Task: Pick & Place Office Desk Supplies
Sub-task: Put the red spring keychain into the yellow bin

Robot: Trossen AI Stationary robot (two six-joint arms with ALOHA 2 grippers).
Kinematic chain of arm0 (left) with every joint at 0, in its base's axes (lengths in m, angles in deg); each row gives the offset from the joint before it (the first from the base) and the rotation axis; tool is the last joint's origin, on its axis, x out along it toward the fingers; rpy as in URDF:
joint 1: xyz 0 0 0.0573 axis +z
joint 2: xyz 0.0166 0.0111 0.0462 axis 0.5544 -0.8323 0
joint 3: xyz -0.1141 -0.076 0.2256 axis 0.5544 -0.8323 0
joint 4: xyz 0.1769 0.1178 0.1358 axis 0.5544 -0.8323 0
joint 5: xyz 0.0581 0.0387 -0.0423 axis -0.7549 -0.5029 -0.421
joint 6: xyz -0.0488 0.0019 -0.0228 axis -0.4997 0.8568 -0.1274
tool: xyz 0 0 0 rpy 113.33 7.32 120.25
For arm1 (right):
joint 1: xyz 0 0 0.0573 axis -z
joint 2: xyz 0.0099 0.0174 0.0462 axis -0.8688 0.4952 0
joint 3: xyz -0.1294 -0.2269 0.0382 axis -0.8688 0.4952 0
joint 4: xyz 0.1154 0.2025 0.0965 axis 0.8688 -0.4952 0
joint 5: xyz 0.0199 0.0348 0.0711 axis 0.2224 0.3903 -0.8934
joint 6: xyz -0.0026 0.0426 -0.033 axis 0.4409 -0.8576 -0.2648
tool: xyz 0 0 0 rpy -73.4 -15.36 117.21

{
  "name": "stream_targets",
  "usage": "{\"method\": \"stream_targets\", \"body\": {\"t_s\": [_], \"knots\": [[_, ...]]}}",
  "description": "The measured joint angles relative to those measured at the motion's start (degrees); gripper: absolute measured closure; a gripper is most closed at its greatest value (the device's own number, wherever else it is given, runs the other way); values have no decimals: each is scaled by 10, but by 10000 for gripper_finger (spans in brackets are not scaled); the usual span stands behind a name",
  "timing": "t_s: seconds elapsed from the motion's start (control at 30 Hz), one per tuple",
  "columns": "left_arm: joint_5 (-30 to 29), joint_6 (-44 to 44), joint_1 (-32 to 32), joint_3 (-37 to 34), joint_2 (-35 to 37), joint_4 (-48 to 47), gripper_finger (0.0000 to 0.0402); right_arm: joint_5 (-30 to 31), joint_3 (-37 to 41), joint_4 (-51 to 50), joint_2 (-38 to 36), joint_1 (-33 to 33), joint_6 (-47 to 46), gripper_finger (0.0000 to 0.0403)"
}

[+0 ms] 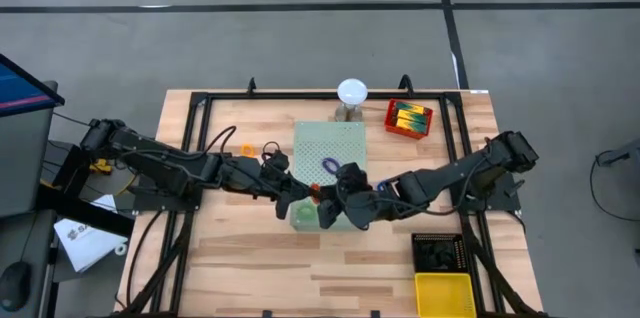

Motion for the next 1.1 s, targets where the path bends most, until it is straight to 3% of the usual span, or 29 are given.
{"method": "stream_targets", "body": {"t_s": [0.13,0.2,0.37,0.8,1.1], "knots": [[9,1,0,0,0,-1,399,4,0,-3,0,2,10,367],[22,1,0,0,0,-1,399,6,0,-2,0,2,16,387],[22,14,-9,0,0,1,386,39,0,1,0,1,11,392],[42,13,-85,-1,10,2,275,96,0,-15,-6,-10,-7,398],[35,14,-155,-1,48,-114,257,123,0,-259,-61,-100,-219,398]]}}
